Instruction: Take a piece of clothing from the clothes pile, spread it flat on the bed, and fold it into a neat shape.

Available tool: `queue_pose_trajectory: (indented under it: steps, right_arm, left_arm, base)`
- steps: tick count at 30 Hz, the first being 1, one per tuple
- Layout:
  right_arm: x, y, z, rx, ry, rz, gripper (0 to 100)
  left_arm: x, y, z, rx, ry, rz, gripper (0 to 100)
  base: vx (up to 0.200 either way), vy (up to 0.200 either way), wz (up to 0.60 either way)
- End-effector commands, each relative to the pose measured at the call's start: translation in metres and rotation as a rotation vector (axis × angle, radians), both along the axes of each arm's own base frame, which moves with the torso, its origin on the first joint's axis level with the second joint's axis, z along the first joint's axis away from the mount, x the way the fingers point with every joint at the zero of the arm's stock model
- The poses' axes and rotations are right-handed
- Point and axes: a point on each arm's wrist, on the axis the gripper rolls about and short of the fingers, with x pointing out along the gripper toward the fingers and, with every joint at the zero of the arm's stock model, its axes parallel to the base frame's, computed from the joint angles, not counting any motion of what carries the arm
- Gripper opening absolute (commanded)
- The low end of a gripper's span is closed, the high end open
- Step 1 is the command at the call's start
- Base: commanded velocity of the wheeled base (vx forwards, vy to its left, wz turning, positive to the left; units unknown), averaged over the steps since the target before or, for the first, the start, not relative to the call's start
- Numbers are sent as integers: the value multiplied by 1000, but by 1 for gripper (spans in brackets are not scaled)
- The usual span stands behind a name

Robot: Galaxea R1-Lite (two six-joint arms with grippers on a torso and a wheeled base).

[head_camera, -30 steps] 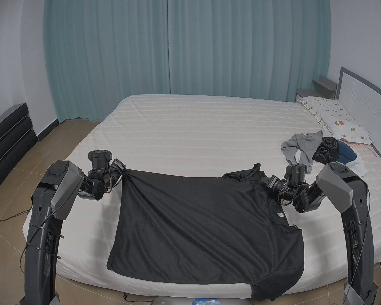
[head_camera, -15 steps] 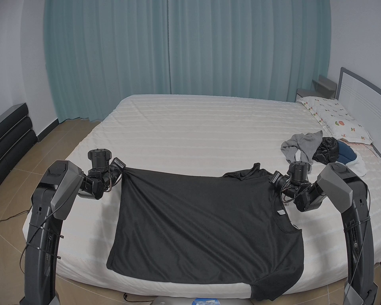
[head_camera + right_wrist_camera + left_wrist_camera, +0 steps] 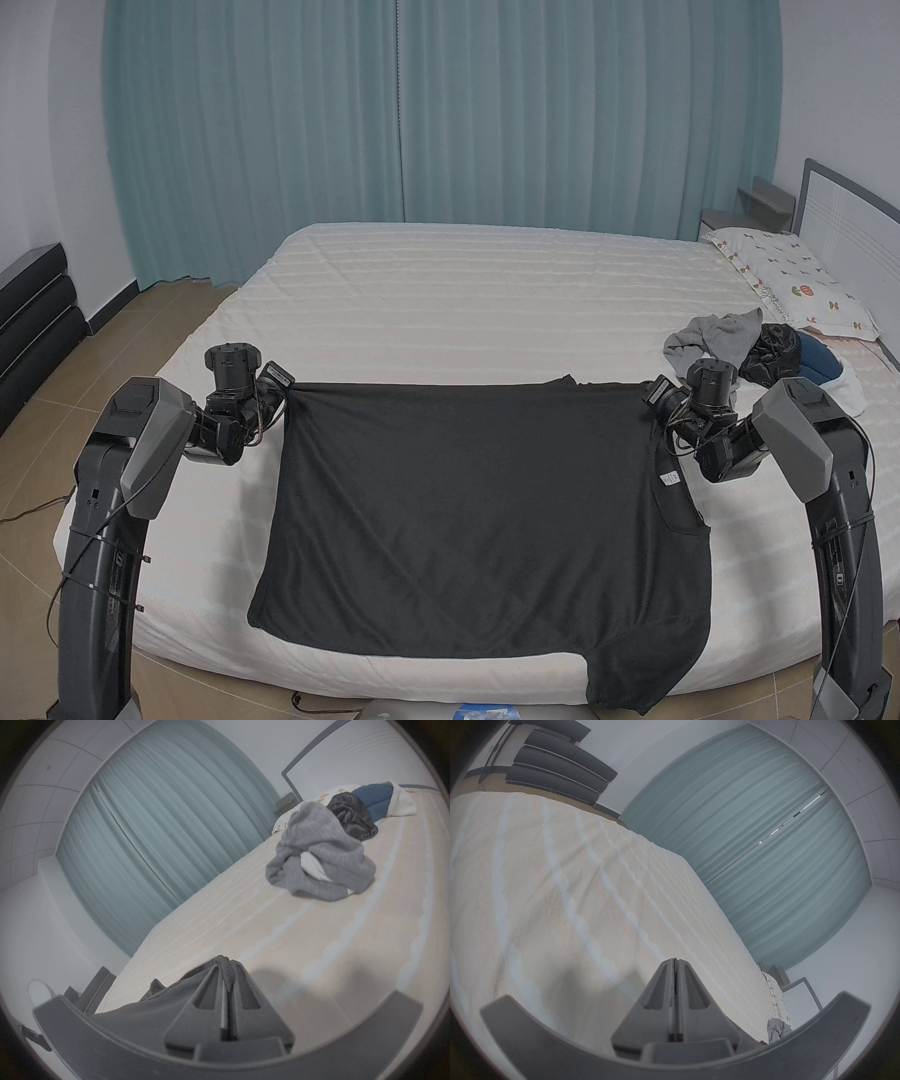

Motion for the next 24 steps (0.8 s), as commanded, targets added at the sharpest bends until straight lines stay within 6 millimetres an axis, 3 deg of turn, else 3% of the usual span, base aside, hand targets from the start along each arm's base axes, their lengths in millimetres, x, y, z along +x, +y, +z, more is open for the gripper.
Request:
queue_pose_trajectory:
  steps: [1, 16, 17, 19, 20, 24]
  right_arm:
    - [6, 0, 7, -3, -39, -20, 0]
    - [4, 7, -34, -26, 45, -5, 0]
    - [4, 7, -35, -26, 46, -4, 0]
    - [3, 8, -42, -27, 57, -3, 0]
    - [2, 8, -42, -27, 59, -1, 100]
    - [-3, 9, -44, -28, 86, 2, 100]
  left_arm:
    - [3, -2, -6, 1, -3, -3, 0]
    - [6, -6, -13, 2, 8, -17, 0]
    - [5, -6, -14, 2, 9, -16, 100]
    - [5, -9, -15, 2, 17, -22, 100]
    - [5, -10, -15, 3, 20, -24, 100]
    - [5, -10, -16, 4, 23, -24, 100]
  base:
    - [0, 0, 0]
    - [0, 0, 0]
    - [0, 0, 0]
    - [0, 0, 0]
    - [0, 0, 0]
    - [0, 0, 0]
